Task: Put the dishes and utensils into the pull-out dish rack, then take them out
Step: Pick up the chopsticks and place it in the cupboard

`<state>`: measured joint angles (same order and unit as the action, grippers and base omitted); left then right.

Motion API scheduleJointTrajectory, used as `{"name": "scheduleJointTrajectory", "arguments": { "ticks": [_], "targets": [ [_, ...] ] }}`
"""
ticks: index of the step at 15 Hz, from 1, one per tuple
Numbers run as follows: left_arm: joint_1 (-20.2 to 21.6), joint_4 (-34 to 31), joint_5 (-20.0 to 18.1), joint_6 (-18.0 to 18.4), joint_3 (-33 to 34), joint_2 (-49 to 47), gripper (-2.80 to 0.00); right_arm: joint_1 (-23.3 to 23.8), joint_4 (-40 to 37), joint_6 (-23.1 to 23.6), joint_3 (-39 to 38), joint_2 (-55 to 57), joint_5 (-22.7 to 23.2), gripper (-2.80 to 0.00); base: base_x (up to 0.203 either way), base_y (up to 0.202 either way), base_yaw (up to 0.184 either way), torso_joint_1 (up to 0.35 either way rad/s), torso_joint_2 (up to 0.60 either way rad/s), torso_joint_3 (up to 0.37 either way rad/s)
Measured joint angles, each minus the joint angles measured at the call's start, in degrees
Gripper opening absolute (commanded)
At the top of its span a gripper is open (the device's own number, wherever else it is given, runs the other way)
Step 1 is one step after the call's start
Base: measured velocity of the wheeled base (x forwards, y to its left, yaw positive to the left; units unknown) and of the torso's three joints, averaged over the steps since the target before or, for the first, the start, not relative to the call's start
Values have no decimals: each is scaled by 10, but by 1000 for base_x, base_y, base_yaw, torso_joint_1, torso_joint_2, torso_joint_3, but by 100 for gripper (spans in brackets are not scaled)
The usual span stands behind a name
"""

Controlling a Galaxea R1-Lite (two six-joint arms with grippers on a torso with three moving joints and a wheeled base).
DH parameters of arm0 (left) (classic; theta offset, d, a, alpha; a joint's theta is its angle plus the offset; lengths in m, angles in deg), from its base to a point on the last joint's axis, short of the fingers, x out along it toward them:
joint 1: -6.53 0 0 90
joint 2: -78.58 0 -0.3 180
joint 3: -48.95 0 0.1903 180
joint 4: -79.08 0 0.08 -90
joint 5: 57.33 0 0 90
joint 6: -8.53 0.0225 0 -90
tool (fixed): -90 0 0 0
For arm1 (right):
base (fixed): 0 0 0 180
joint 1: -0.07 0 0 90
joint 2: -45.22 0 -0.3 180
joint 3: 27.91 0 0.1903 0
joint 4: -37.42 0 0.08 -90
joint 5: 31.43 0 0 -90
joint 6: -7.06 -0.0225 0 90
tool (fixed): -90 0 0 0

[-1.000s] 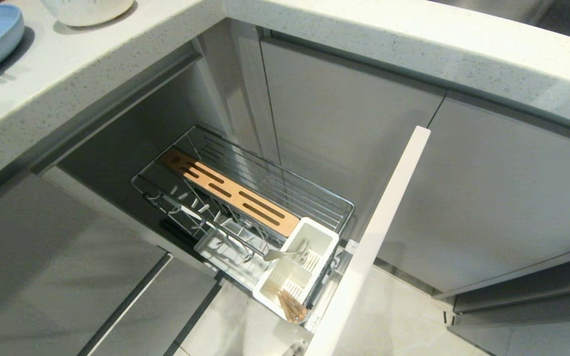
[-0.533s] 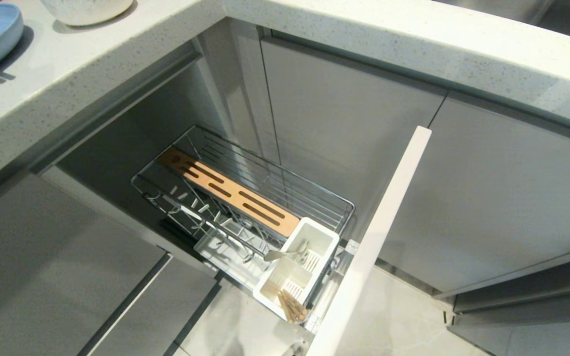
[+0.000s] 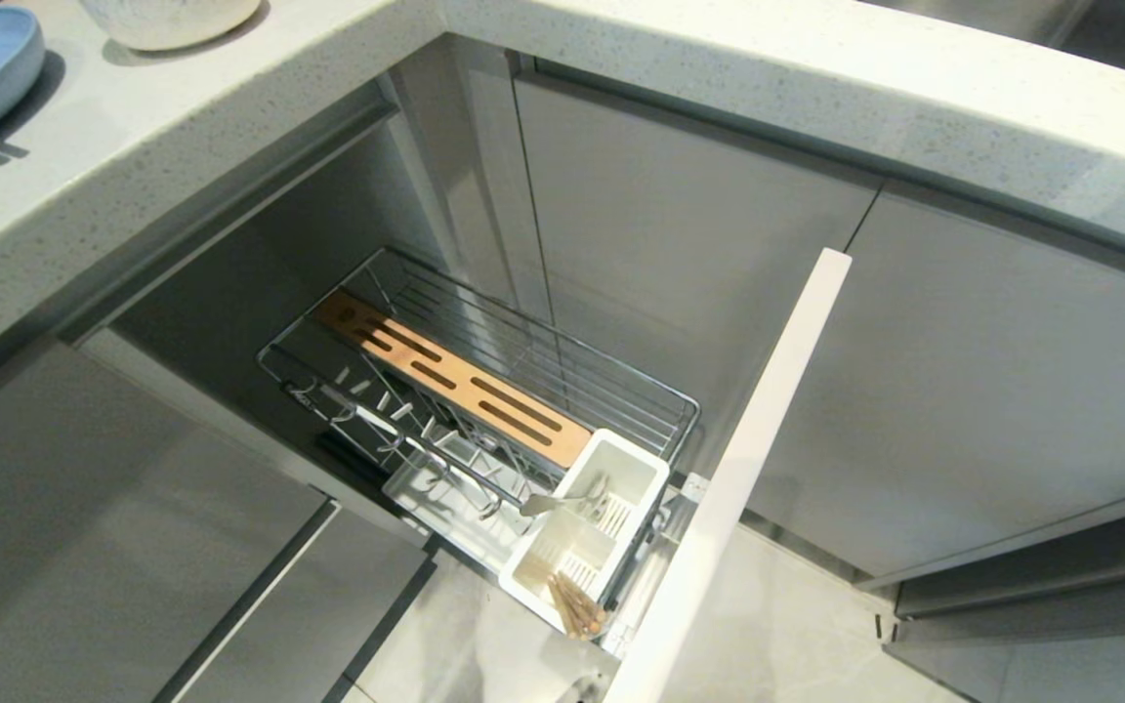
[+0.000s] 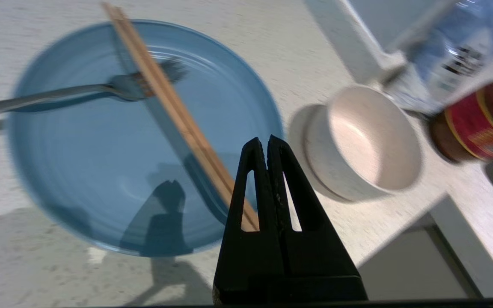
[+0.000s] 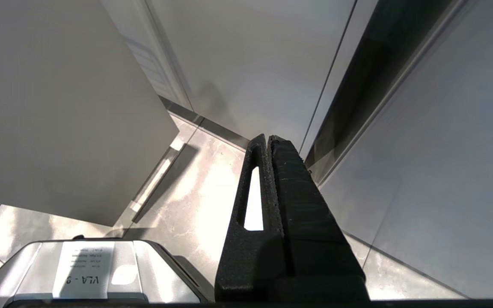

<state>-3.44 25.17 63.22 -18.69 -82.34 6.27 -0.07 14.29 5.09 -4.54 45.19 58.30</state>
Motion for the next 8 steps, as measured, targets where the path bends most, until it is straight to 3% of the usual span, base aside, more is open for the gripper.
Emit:
{"name": "scheduleJointTrajectory", "arguments": {
  "ticks": [4,8],
  "targets": [
    [-3,-35,69,-9,-28,-33,-280,0,0,0,0,0,0,-280,0,0,0,0,0,0],
    [1,-36,75,-9,-32,-66,-280,0,0,0,0,0,0,-280,0,0,0,0,0,0]
  ]
}}
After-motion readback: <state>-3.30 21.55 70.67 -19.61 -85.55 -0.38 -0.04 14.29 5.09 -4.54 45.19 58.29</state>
